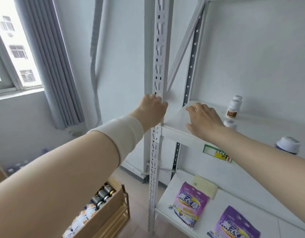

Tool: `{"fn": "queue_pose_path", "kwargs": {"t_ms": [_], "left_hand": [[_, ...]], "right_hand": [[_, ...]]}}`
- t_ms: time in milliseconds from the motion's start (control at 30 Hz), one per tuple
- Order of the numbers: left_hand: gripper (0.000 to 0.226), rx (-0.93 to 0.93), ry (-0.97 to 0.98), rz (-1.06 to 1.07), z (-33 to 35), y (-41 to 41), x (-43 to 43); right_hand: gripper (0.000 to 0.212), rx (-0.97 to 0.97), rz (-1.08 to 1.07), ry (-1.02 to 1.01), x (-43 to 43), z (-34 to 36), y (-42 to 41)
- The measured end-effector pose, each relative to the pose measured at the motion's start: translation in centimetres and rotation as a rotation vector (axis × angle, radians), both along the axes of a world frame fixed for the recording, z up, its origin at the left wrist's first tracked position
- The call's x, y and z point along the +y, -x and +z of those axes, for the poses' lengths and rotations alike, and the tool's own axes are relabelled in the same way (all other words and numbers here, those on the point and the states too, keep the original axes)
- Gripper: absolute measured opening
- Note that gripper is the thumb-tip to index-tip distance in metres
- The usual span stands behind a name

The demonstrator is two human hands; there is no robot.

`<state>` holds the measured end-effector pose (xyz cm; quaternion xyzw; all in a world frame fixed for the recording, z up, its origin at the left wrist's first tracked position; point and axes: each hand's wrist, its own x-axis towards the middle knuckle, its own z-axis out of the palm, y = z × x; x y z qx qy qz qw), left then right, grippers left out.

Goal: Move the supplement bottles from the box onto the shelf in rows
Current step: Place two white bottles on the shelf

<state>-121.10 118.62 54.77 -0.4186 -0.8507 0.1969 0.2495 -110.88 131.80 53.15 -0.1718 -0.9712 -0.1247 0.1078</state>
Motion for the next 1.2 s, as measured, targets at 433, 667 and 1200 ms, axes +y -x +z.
{"fn": "queue_pose_path", "kwargs": {"t_ms": [433,667,1200], "left_hand": [[0.037,-0.414,0.083,0.489,-20.2,10.8,-29.3],[0.03,-0.691,0.049,0.649,-31.9,15.1,-34.5],[0.058,-1.581,-0.708,1.427,-59.4,22.1,-32.1]], "right_hand": [[0.041,-0.399,0.396,-0.028,-23.5,-17.4,17.0],[0.04,-0.668,0.449,0.03,-27.7,-28.7,22.8],[0.054,-1.141,0.374,0.423,-29.2,-56.4,35.2]]}}
